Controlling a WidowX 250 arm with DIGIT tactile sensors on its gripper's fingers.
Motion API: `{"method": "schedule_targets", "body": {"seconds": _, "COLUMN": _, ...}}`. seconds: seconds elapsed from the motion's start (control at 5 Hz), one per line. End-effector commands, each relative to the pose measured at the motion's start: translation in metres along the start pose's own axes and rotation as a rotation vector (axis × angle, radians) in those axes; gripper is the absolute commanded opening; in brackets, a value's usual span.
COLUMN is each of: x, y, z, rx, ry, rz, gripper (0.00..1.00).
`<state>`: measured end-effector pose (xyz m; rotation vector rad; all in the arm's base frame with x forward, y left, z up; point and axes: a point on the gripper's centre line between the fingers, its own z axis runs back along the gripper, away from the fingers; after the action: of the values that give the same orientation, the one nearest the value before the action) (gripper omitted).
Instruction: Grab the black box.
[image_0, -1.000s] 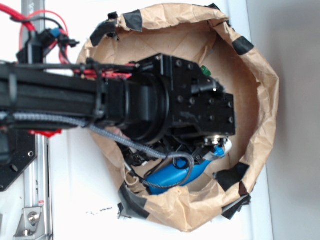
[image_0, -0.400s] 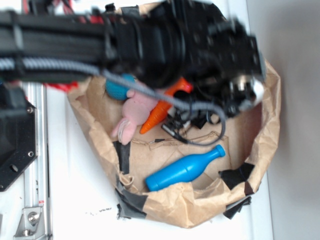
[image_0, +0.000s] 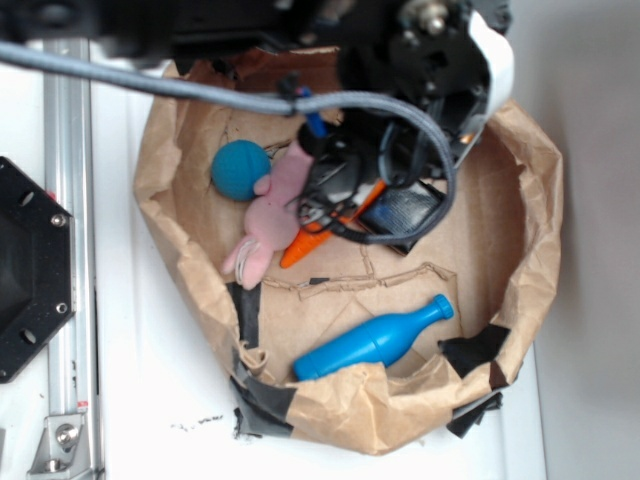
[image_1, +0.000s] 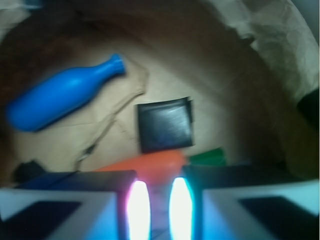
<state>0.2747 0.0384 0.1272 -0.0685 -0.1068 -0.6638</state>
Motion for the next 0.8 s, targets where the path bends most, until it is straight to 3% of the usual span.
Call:
{"method": "schedule_targets", "body": {"seconds": 0.0, "x": 0.016, "y": -0.006, "z": -0.005, "rx": 0.102, "ry": -0.013, "rz": -0.001, "gripper": 1.00}}
{"method": "schedule_targets", "body": {"seconds": 0.2, "x": 0.026, "y": -0.005, "z": -0.047, "rx": 0.147, "ry": 0.012, "rz": -0.007, "gripper": 1.00}}
{"method": "schedule_targets", "body": {"seconds": 0.6, "x": 0.023, "y": -0.006, "z": -0.103, "rx": 0.105, "ry": 0.078, "rz": -0.002, "gripper": 1.00}}
